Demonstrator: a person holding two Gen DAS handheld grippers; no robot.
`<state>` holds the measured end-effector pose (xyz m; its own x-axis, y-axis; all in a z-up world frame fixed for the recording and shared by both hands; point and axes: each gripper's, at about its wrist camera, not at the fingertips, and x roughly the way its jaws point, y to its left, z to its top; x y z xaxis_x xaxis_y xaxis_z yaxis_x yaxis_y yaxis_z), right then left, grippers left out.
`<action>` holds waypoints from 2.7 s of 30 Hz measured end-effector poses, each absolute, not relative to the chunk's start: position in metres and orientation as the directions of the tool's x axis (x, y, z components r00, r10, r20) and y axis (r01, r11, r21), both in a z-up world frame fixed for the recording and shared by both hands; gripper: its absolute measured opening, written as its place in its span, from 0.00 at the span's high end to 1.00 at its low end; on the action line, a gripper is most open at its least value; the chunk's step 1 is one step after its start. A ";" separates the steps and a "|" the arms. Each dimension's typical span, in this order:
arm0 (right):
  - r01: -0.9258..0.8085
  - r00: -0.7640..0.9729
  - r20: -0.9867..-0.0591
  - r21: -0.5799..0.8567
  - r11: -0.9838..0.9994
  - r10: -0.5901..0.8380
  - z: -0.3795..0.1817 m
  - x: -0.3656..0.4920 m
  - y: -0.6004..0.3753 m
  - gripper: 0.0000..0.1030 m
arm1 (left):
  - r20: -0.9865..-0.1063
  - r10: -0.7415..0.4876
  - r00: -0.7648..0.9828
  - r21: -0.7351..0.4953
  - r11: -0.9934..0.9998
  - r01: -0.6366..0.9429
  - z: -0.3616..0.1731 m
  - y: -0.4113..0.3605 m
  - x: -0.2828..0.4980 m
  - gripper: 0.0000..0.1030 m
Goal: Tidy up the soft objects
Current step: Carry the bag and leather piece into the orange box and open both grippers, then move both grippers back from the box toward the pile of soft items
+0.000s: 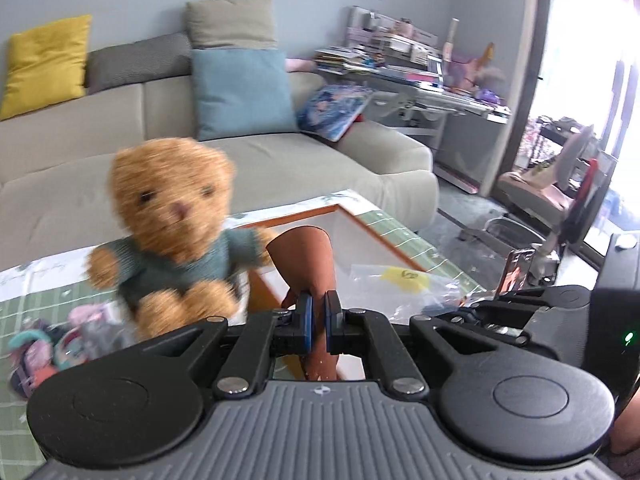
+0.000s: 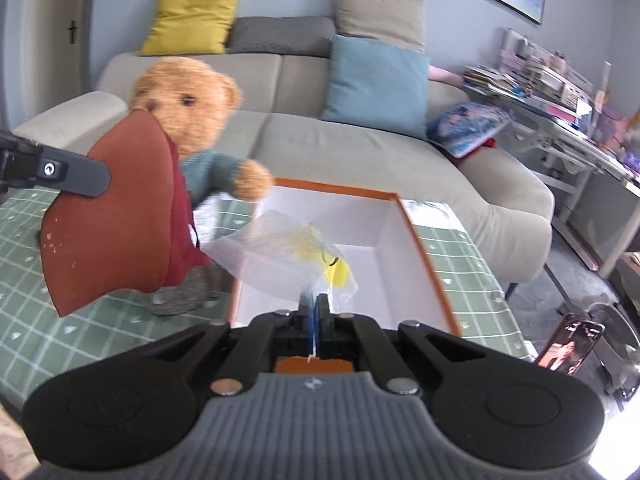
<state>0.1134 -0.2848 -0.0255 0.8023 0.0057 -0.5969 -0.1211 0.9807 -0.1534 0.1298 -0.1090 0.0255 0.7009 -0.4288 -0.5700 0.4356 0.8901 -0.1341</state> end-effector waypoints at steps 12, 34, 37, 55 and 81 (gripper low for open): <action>-0.072 0.740 -0.668 -0.195 0.978 -0.079 -0.059 0.184 -0.327 1.00 | -0.693 -0.420 0.586 -0.138 0.875 0.464 -0.020 -0.185 0.204 0.94; -0.172 0.635 -0.769 -0.233 0.957 -0.073 -0.091 0.203 -0.336 0.50 | -0.811 -0.297 0.504 -0.057 0.897 0.438 -0.052 -0.203 0.224 0.68; -0.167 0.645 -0.760 -0.245 0.955 -0.082 -0.087 0.198 -0.334 0.42 | -0.796 -0.308 0.521 -0.067 0.900 0.430 -0.044 -0.197 0.219 0.68; -0.115 0.820 -0.573 -0.172 0.978 -0.005 -0.023 0.136 -0.295 0.26 | -0.620 -0.437 0.651 -0.160 0.884 0.440 -0.002 -0.125 0.159 0.60; -0.288 0.807 -0.533 0.017 0.957 0.253 -0.023 0.077 -0.175 0.26 | -0.607 -0.228 0.761 -0.183 0.972 0.146 -0.027 0.029 0.077 0.53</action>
<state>0.0767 -0.1749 -0.0226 0.8075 0.2529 -0.5329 -0.2883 0.9574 0.0175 0.0768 0.0293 -0.0265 0.7610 -0.2280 -0.6074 0.1456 0.9724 -0.1826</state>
